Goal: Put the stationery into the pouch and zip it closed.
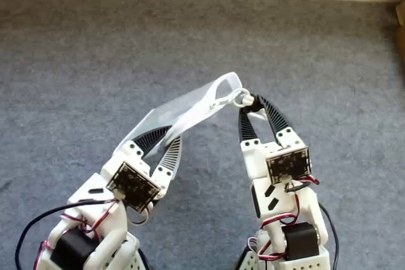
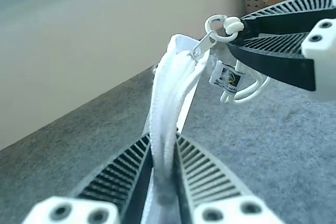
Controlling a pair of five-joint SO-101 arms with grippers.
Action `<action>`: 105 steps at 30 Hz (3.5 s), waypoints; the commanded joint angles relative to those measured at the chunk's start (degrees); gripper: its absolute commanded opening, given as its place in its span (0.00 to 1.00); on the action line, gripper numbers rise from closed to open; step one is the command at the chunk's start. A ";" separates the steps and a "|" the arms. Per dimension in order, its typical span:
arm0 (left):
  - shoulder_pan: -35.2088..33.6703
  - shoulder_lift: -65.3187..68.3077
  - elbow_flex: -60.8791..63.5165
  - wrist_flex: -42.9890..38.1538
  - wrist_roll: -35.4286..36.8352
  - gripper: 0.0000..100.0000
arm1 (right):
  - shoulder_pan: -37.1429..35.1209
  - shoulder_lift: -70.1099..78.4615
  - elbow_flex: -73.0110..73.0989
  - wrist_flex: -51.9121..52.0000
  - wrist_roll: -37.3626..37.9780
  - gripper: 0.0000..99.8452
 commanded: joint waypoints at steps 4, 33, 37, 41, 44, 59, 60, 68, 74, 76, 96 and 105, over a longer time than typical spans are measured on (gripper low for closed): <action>-3.74 -0.92 -10.86 5.63 2.11 0.00 | 3.56 0.04 -0.48 -1.71 0.35 0.00; -28.09 -0.92 -18.77 5.63 15.47 0.00 | 3.56 0.04 -0.22 -1.71 0.35 0.00; -32.57 -0.92 -18.59 5.36 18.02 0.00 | 3.47 0.04 -0.22 -1.71 0.35 0.00; -33.98 -0.92 -18.42 5.36 19.08 0.00 | 3.38 0.04 -0.22 -1.71 0.35 0.00; -33.98 -0.92 -18.42 5.36 19.16 0.00 | 3.30 0.04 -0.22 -1.71 0.35 0.00; -30.46 -0.92 -12.53 2.55 19.25 0.01 | 3.21 -0.04 -0.13 -1.54 -0.09 0.01; -29.41 -0.92 -12.18 2.55 19.25 0.01 | 3.21 -0.04 -0.13 -1.45 -0.09 0.01; -25.45 -0.84 -10.24 2.46 18.90 0.01 | 3.21 -0.04 -0.13 -1.36 -0.09 0.01; -20.35 -0.84 -6.81 -0.18 16.70 0.03 | 3.47 -0.04 -0.13 -1.36 -4.75 0.14; -18.15 -0.84 -5.76 -0.35 13.63 0.10 | 3.47 -0.04 -0.13 -1.36 -4.84 0.17; -6.81 -0.84 -2.86 0.09 12.75 0.25 | 3.56 -0.04 -0.04 -1.27 -4.84 0.17; -6.90 -0.84 -2.86 0.09 12.75 0.24 | 3.56 -0.04 0.13 -1.27 -4.66 0.17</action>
